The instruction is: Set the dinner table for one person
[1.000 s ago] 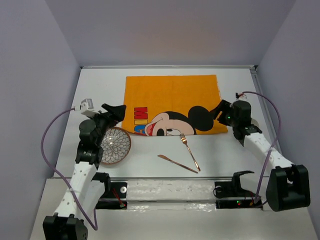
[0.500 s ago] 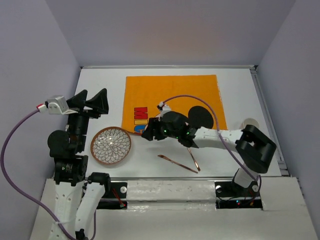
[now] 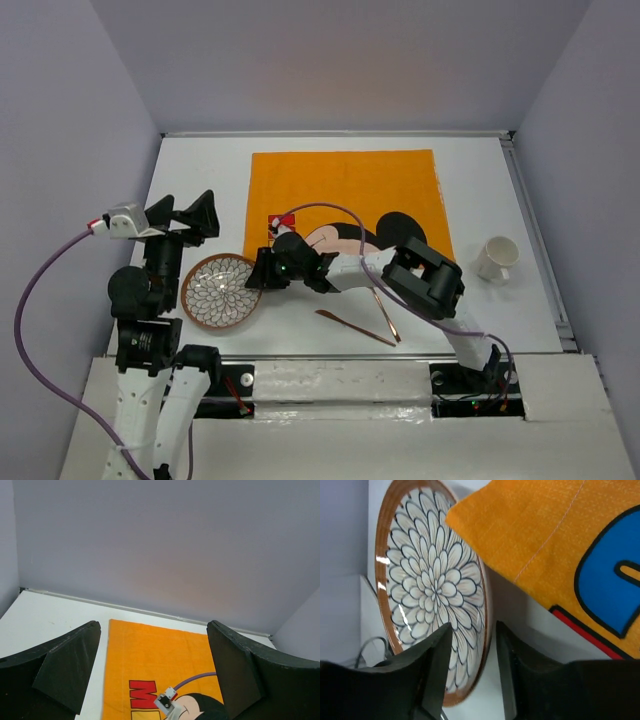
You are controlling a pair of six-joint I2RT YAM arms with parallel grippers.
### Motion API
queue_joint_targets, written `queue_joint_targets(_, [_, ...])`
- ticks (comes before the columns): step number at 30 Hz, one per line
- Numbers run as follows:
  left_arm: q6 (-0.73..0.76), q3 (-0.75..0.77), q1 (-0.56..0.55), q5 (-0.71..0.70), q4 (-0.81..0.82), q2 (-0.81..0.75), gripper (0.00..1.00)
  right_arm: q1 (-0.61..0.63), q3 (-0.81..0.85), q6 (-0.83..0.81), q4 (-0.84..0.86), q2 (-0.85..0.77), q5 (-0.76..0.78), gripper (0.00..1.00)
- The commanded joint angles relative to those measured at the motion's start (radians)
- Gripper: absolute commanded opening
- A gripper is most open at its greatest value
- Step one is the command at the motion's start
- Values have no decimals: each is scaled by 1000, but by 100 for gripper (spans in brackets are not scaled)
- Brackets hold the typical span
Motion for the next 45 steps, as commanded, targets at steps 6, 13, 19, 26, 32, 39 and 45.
queue_joint_targets(6, [37,4,-7,-76,28,-26,99,44,97,37,80,35,-203,0])
queue_joint_targets(13, [47,11,21,-231,15,-118,99,38,297,-207,-107,-79,-44,0])
queue_joint_targets(19, [39,-16,22,-209,31,-133,99,-175,223,-169,-55,-237,-80,0])
queue_joint_targets(26, [21,-32,-5,-109,44,-89,99,-508,-80,-61,51,-439,-284,0])
queue_joint_targets(32, [14,-32,-8,-55,47,-49,99,-733,-138,-61,51,-435,-436,0])
queue_joint_targets(39, [13,-32,-10,-34,48,-29,99,-818,-143,-81,48,-367,-508,0])
queue_joint_targets(45, [8,-32,-10,-21,48,-21,99,-818,-117,-103,13,-286,-502,0])
